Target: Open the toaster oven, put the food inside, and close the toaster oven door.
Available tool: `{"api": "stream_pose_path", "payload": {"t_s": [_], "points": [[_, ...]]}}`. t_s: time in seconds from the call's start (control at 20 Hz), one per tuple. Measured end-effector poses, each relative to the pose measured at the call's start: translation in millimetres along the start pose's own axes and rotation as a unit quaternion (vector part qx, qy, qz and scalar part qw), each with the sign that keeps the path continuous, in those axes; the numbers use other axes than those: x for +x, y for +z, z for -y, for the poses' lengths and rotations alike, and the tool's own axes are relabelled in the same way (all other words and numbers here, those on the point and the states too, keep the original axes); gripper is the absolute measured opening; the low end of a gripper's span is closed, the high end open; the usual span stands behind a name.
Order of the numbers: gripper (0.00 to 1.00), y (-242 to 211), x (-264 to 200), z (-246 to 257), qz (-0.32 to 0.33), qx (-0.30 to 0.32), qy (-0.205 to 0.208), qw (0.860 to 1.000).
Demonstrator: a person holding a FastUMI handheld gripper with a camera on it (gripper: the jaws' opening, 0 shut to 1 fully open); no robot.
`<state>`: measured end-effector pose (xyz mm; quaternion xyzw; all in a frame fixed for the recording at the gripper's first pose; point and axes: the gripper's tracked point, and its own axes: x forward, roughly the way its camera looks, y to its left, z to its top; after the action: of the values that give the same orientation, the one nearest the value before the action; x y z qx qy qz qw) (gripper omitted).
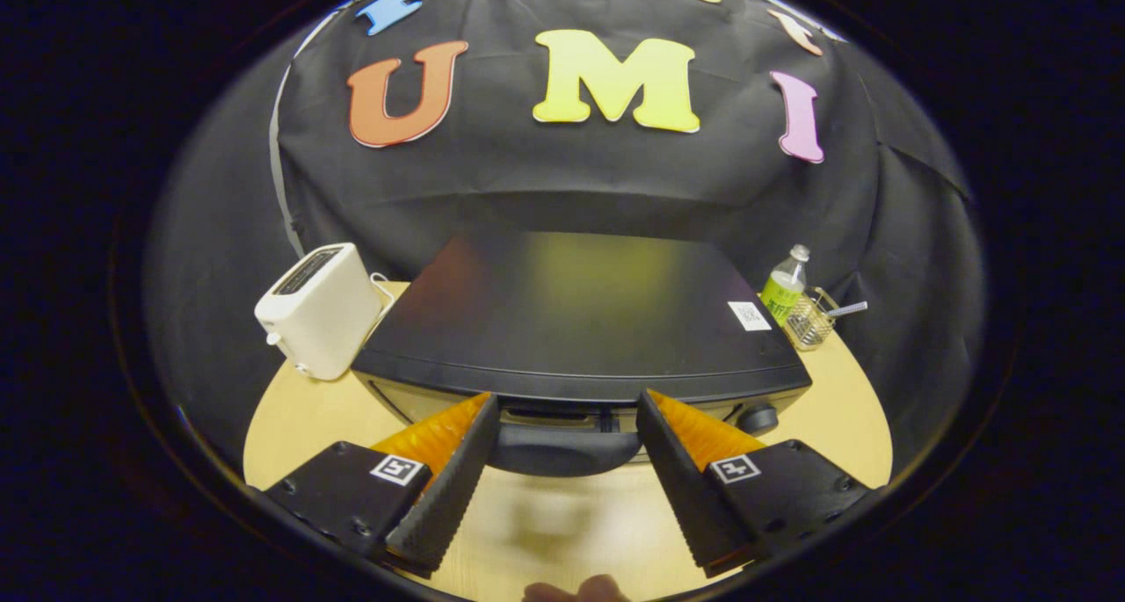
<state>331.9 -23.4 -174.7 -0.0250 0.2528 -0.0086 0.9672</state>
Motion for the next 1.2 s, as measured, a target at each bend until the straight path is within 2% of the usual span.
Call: {"api": "stream_pose_path", "payload": {"t_s": [0.15,0.4,0.6,0.9,1.2], "points": [[1.00,-5,-2,-1,-0.006,0.016,-0.001,1.000],[1.00,-31,-21,-2,-0.014,0.003,-0.003,1.000],[1.00,-68,-38,-4,-0.027,0.001,-0.013,1.000],[1.00,-121,-48,-5,-0.047,-0.007,-0.005,0.999],[1.00,-167,-44,-6,-0.093,0.011,0.014,0.995]]}}
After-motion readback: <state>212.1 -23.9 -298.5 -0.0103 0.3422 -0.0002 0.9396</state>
